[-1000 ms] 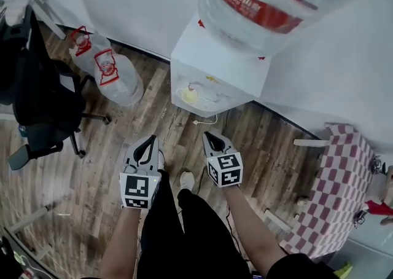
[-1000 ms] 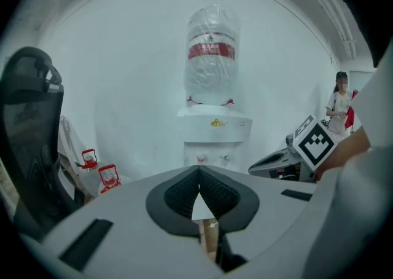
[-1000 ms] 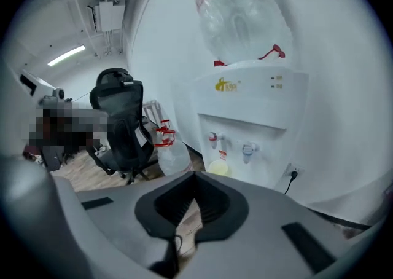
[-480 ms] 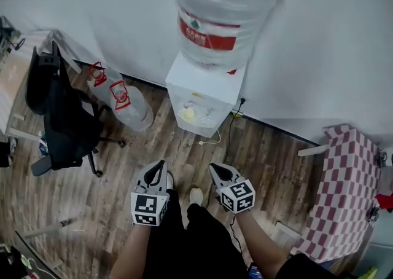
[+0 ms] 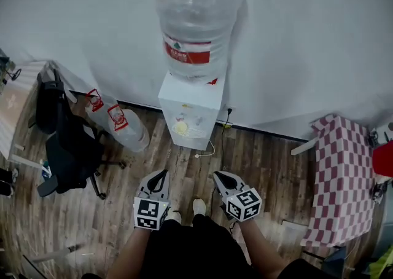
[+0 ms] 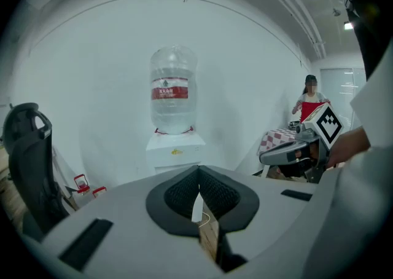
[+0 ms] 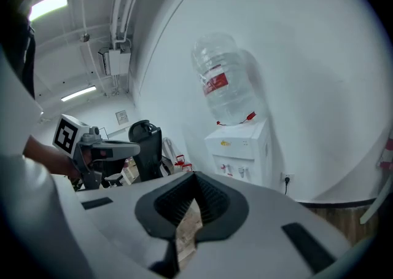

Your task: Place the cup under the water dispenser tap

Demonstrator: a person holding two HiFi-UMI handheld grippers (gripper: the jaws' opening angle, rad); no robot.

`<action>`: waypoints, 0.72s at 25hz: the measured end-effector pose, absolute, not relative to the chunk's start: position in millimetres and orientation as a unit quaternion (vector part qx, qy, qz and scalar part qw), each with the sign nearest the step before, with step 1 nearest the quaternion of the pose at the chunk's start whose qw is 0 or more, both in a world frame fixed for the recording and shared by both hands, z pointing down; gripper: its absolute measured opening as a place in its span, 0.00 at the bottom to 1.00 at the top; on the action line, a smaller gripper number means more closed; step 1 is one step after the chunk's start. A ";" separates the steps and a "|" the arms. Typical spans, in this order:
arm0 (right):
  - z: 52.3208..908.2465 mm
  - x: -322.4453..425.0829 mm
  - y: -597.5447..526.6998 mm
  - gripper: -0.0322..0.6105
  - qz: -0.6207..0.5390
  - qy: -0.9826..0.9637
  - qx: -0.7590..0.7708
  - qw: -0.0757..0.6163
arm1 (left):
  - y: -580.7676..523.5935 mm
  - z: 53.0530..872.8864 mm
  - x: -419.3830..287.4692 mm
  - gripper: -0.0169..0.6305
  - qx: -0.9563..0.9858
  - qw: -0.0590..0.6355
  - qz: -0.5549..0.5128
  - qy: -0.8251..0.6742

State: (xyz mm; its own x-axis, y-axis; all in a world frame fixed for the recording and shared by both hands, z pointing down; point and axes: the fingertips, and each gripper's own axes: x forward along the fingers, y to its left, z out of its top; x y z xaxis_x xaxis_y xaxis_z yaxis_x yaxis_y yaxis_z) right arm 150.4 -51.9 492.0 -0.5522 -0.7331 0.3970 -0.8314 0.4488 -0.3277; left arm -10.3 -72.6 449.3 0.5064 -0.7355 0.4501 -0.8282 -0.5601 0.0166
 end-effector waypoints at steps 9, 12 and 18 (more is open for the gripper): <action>467.4 129.8 -1.9 0.08 0.250 -0.808 0.526 0.089 | -59.3 430.5 -45.6 0.05 0.887 0.097 0.181 -0.414; 459.5 118.8 12.5 0.08 0.248 -0.798 0.543 0.081 | -47.5 439.0 -61.3 0.05 0.892 0.105 0.184 -0.400; 455.9 110.1 44.1 0.08 0.240 -0.781 0.571 0.078 | -25.4 445.1 -74.2 0.05 0.901 0.106 0.183 -0.378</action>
State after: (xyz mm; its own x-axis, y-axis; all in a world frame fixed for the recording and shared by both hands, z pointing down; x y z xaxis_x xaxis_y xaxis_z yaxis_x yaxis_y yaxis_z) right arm 110.1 44.1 455.9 -0.3359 -0.8548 0.3955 -0.9294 0.2327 -0.2865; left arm -74.2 -25.4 445.1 0.6469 -0.6424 0.4109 -0.7204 -0.6915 0.0532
